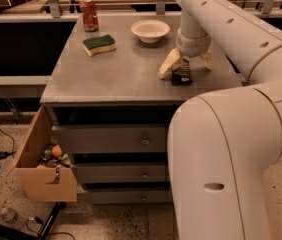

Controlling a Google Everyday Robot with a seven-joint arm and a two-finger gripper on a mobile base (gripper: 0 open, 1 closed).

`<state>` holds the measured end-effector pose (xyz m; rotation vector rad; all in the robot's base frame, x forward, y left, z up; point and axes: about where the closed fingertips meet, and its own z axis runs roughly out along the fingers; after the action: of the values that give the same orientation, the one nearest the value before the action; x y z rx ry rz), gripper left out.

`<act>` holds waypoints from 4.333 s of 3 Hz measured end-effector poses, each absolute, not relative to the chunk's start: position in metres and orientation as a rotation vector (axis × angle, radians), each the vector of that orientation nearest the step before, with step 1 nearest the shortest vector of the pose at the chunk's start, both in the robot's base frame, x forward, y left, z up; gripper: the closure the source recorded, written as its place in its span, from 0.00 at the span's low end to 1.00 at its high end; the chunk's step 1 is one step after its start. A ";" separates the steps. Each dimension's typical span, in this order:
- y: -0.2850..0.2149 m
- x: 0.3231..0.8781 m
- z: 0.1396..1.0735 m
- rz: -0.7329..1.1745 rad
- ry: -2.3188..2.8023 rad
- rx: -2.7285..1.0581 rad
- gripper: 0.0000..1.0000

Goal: Place rxbar chocolate into paper bowl

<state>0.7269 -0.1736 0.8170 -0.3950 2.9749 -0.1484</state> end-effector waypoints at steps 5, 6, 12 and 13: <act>-0.173 0.729 0.848 -0.151 2.954 -0.393 1.00; -0.169 0.740 0.914 -0.163 2.801 -0.379 1.00; -0.077 0.821 1.006 0.063 2.423 -0.330 1.00; -0.075 0.851 0.982 0.052 2.404 -0.244 1.00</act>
Offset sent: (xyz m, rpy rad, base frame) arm 0.0000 0.0000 0.0068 0.0000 0.0000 -0.0001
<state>0.8505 -0.0748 0.9824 -0.2438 2.4039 0.0524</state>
